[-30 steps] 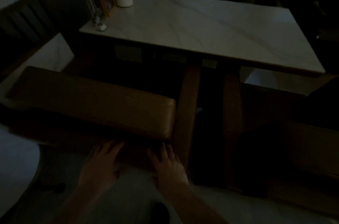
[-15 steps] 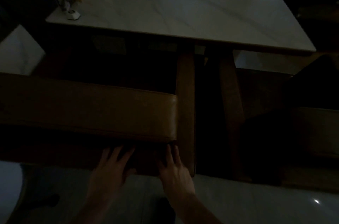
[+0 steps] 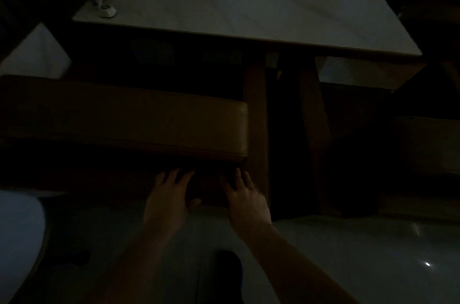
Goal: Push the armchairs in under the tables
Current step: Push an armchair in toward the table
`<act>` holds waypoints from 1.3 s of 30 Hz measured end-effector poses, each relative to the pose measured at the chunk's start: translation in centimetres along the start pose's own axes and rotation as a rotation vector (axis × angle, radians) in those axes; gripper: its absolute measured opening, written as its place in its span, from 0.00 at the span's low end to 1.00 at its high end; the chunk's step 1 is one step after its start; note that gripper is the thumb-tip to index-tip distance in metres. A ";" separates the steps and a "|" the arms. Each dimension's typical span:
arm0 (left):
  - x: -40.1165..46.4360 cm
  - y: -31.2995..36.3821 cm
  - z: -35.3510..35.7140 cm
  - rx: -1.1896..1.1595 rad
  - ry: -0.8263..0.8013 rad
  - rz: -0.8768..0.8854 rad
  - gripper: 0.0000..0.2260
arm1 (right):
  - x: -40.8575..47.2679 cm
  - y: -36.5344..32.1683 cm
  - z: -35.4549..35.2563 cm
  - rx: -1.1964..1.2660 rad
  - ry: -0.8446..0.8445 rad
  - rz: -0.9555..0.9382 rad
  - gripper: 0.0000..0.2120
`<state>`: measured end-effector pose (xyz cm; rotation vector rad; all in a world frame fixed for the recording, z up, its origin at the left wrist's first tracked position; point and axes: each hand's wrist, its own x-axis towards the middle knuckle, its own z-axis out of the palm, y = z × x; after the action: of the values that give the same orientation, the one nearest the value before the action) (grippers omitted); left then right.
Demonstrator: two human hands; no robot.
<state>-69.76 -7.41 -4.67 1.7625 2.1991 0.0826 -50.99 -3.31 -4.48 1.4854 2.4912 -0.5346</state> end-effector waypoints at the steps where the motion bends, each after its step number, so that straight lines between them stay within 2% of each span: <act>1: -0.5 0.1 -0.1 0.003 0.007 0.016 0.32 | -0.5 0.0 -0.1 0.007 0.008 0.004 0.38; 9: -3.0 3.7 -1.2 -0.030 0.047 0.100 0.28 | -6.9 3.8 -1.7 0.119 0.070 0.125 0.35; 14: -4.6 9.7 -1.1 -0.091 0.031 0.208 0.28 | -12.0 9.7 -2.8 0.123 0.026 0.296 0.38; 20: -5.4 18.7 0.2 -0.150 -0.029 0.309 0.31 | -18.8 18.0 -3.7 0.152 0.057 0.437 0.38; 26: -5.1 30.9 4.0 -0.178 -0.104 0.385 0.33 | -22.6 29.6 -4.6 0.159 0.097 0.489 0.40; 32: -4.1 45.2 10.0 -0.104 -0.113 0.419 0.34 | -24.9 45.5 -4.7 0.134 0.093 0.515 0.41; 36: -2.7 53.0 13.8 -0.041 -0.040 0.452 0.37 | -25.8 55.6 -5.3 0.071 0.080 0.515 0.44; 39: -1.5 55.8 15.5 0.024 -0.008 0.443 0.41 | -25.6 60.8 -5.4 0.010 0.070 0.498 0.49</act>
<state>-12.57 1.98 -5.47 2.2262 1.7718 0.1493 14.74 4.43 -3.36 2.0606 2.0422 -0.4058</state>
